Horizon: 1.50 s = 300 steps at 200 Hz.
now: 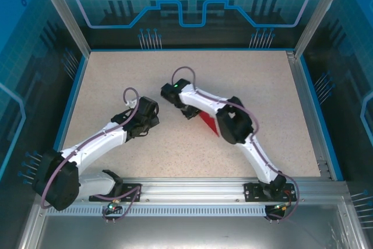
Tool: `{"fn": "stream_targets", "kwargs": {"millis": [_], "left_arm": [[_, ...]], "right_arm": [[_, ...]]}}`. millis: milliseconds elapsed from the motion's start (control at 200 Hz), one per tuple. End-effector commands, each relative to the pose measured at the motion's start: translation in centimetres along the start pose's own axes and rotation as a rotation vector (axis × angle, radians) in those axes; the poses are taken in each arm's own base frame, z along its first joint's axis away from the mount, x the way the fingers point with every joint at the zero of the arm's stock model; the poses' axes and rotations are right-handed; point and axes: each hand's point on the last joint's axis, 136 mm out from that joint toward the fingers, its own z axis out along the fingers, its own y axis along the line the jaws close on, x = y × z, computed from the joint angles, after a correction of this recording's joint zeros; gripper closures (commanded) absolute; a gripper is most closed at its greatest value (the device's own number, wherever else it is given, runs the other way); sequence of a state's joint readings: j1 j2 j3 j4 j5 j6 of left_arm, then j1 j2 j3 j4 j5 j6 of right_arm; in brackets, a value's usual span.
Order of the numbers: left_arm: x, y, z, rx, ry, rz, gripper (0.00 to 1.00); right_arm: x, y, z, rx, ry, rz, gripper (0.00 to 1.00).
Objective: Fold a paper plane with a square sheet of paper (pick it up from the middle)
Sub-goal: Turn over the paper at the center of the table.
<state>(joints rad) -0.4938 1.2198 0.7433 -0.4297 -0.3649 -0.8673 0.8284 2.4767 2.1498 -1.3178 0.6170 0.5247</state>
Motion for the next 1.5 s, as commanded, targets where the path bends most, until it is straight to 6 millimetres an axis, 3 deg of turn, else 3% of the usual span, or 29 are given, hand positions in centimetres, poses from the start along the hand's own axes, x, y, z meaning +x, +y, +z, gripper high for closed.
{"fn": "stream_targets", "kwargs": {"millis": [0,120,180,210,265,380,480,555,670,750,875,1120,1375,1495], "left_arm": [[-0.1,2.0,-0.5,-0.051,-0.025,-0.024,0.62],[-0.2,2.3,-0.9,-0.04,-0.033,-0.019,0.58],[-0.2,2.2,-0.9,-0.032,-0.033,-0.02,0.57],[-0.2,2.1,-1.0,-0.023,-0.03,-0.019,0.57],[0.0,1.7,-0.9,-0.004,-0.02,-0.015,0.57],[0.4,0.6,-0.6,0.044,0.011,-0.003,0.56],[1.0,-1.1,-0.2,0.114,0.055,0.026,0.56],[1.7,-2.7,0.1,0.182,0.099,0.045,0.55],[2.9,-5.4,0.9,0.285,0.185,0.075,0.54],[3.7,-6.6,1.6,0.312,0.247,0.084,0.55],[4.8,-7.9,2.4,0.346,0.321,0.078,0.55],[6.0,-8.4,3.8,0.339,0.396,0.056,0.55],[6.3,-9.0,4.5,0.338,0.424,0.053,0.55],[6.4,-9.5,4.7,0.349,0.437,0.052,0.55]], "right_arm": [[1.1,3.0,-1.6,-0.108,0.065,0.018,0.84],[-0.2,7.0,-5.1,-0.41,-0.011,0.017,0.61],[-0.5,7.4,-6.9,-0.528,-0.064,0.03,0.48],[-1.0,6.5,-9.2,-0.599,-0.121,0.053,0.43],[-1.0,5.3,-10.7,-0.691,-0.178,0.088,0.37],[-0.5,2.5,-11.9,-0.907,-0.249,0.168,0.35],[0.2,0.2,-10.1,-1.06,-0.258,0.239,0.41],[0.3,-0.5,-9.3,-1.209,-0.257,0.266,0.58],[0.7,-0.3,-7.1,-1.283,-0.203,0.273,0.74],[0.7,0.0,-5.5,-1.285,-0.157,0.286,0.79],[0.6,0.0,-2.3,-1.232,-0.116,0.33,0.8],[1.9,0.1,3.0,-1.133,-0.005,0.511,0.8],[4.5,0.6,4.9,-1.091,0.072,0.853,0.8],[5.4,1.8,4.3,-1.117,0.129,0.986,0.81]]}}
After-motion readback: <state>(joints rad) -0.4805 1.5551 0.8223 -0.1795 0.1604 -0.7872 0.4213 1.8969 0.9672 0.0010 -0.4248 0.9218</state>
